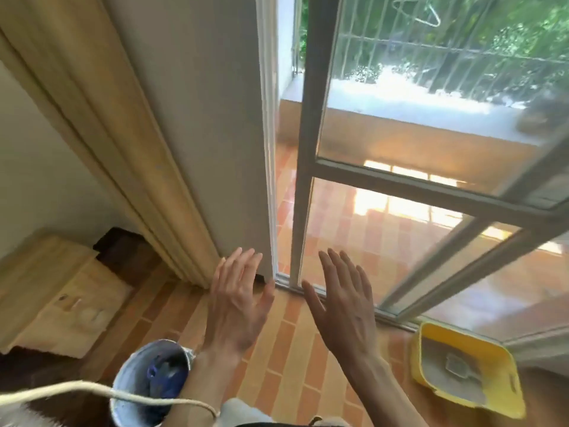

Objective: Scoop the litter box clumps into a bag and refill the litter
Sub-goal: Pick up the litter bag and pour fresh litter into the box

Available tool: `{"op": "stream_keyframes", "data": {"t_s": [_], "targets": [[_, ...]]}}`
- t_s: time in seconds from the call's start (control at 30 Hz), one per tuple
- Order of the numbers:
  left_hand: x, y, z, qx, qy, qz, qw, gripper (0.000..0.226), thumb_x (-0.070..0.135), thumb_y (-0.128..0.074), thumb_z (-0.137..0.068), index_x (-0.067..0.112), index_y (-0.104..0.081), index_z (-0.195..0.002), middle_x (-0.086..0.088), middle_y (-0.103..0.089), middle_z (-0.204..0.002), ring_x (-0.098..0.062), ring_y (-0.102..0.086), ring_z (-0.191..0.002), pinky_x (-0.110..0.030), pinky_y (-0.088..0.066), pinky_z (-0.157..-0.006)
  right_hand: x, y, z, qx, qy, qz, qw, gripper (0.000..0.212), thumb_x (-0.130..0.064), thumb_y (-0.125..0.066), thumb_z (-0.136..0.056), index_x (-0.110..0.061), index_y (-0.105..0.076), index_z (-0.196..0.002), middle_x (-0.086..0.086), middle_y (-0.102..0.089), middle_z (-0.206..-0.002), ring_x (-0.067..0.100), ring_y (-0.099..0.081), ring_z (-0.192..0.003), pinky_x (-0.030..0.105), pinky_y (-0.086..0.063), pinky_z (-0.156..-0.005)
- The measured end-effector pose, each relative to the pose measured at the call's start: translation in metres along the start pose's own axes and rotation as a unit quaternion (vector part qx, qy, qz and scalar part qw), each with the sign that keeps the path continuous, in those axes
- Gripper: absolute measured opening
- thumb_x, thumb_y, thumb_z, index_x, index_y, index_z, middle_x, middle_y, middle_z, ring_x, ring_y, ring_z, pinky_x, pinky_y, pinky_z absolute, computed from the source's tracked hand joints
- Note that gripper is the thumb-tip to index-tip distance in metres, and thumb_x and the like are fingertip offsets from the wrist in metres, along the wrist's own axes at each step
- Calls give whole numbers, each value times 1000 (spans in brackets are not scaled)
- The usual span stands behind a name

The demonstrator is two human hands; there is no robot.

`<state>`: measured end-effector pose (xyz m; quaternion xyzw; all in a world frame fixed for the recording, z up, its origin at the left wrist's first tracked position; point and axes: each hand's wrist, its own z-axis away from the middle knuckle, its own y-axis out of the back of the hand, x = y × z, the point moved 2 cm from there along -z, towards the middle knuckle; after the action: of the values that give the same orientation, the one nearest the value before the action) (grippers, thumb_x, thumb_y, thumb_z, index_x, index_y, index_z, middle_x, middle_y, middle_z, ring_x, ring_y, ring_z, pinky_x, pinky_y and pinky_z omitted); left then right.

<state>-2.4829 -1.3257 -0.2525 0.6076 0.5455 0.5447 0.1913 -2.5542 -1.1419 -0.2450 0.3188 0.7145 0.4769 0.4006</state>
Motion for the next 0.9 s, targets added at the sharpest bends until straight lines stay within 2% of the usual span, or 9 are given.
{"op": "stream_keyframes", "data": {"t_s": [0.23,0.4,0.5,0.6,0.7,0.9], "targets": [[112,-65,-19,-67,-147,92,983,50,39,-57,-99,13,-55,-141,-8,-53,-151,-25,-38,-148,-49,-27,-123,77,37,56,39,-142,7,989,63,-59,-27,-105,-20,-37,-154,1,-39,-159,19,-28,-151,43,-25,-123],[165,-105,-28,-134,-249,127,951,51,40,-57,-99,14,-55,-142,-7,-51,-152,-25,-37,-149,-55,-33,-119,120,51,92,77,-272,27,959,61,-56,-36,-105,-19,-38,-154,1,-43,-156,21,-33,-149,46,-31,-119],[189,-123,-33,-171,-310,151,923,51,38,-57,-98,13,-55,-142,-8,-52,-151,-26,-38,-148,-55,-35,-117,136,59,111,103,-350,38,930,61,-55,-38,-105,-21,-34,-156,-1,-40,-158,18,-27,-151,44,-29,-120],[211,-139,-37,-206,-370,160,892,52,38,-56,-97,14,-55,-143,-7,-52,-151,-26,-39,-147,-53,-34,-118,146,69,131,134,-426,51,893,60,-53,-45,-104,-20,-37,-153,-1,-42,-157,18,-31,-150,44,-31,-120],[230,-154,-35,-237,-416,174,860,53,37,-56,-95,15,-54,-143,-5,-52,-150,-26,-39,-146,-52,-33,-119,154,76,153,161,-497,52,851,59,-55,-38,-105,-24,-34,-155,-3,-38,-160,15,-29,-150,40,-25,-122],[272,-174,-10,-275,-493,200,801,52,40,-55,-96,16,-56,-142,-3,-54,-148,-26,-42,-144,-49,-33,-119,172,88,211,199,-591,90,776,59,-54,-35,-104,-21,-36,-154,1,-42,-158,17,-34,-147,45,-34,-118]]}}
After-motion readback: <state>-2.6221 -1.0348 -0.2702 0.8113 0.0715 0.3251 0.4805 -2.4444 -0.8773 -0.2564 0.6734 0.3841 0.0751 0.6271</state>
